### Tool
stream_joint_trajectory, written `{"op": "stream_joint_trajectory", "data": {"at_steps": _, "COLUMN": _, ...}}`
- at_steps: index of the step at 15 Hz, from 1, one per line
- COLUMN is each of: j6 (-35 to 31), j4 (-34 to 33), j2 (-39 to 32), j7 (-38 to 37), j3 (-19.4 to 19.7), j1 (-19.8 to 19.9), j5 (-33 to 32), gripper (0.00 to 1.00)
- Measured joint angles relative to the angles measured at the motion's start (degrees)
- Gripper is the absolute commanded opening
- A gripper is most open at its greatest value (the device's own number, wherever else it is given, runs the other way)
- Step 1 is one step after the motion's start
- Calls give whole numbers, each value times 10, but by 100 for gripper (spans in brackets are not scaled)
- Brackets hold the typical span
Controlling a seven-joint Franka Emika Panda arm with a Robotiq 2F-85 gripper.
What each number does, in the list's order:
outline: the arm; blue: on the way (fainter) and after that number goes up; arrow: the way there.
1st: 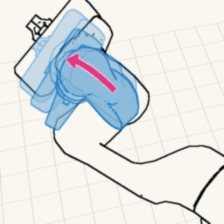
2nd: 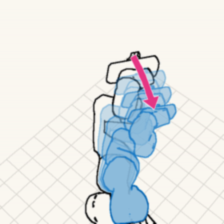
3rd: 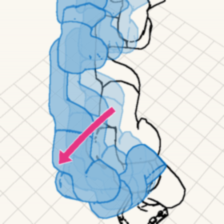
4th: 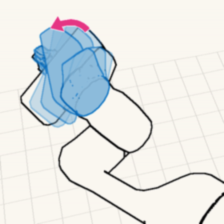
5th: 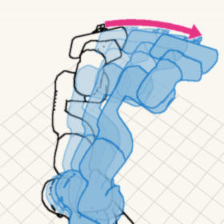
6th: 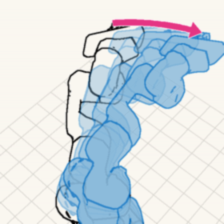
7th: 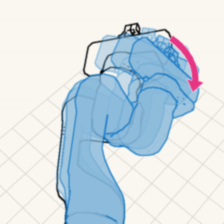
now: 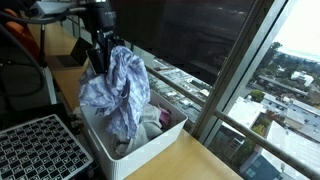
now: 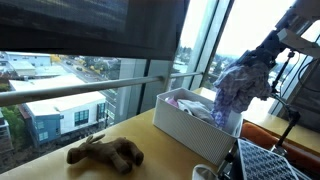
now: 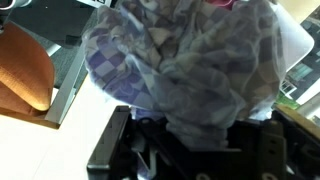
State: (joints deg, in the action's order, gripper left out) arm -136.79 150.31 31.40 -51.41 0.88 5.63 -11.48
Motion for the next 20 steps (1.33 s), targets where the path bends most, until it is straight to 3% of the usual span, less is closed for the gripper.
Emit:
{"op": "stream_joint_trajectory", "data": {"at_steps": 4, "j6": -75, "j4": -7, "j2": -94, "j7": 24, "j3": -18, "j1": 0, "j5": 10, "gripper": 0}}
{"op": "stream_joint_trajectory", "data": {"at_steps": 6, "j6": -104, "j4": -24, "j2": -152, "j7": 35, "j3": -20, "j1": 2, "j5": 10, "gripper": 28}}
{"op": "stream_joint_trajectory", "data": {"at_steps": 11, "j6": -117, "j4": -102, "j2": -278, "j7": 58, "j3": -20, "j1": 1, "j5": 2, "gripper": 63}}
{"op": "stream_joint_trajectory", "data": {"at_steps": 16, "j6": -81, "j4": -144, "j2": -254, "j7": 55, "j3": -39, "j1": -34, "j5": -29, "gripper": 98}}
{"op": "stream_joint_trajectory", "data": {"at_steps": 20, "j6": -60, "j4": -140, "j2": -247, "j7": 20, "j3": -99, "j1": -93, "j5": -7, "gripper": 100}}
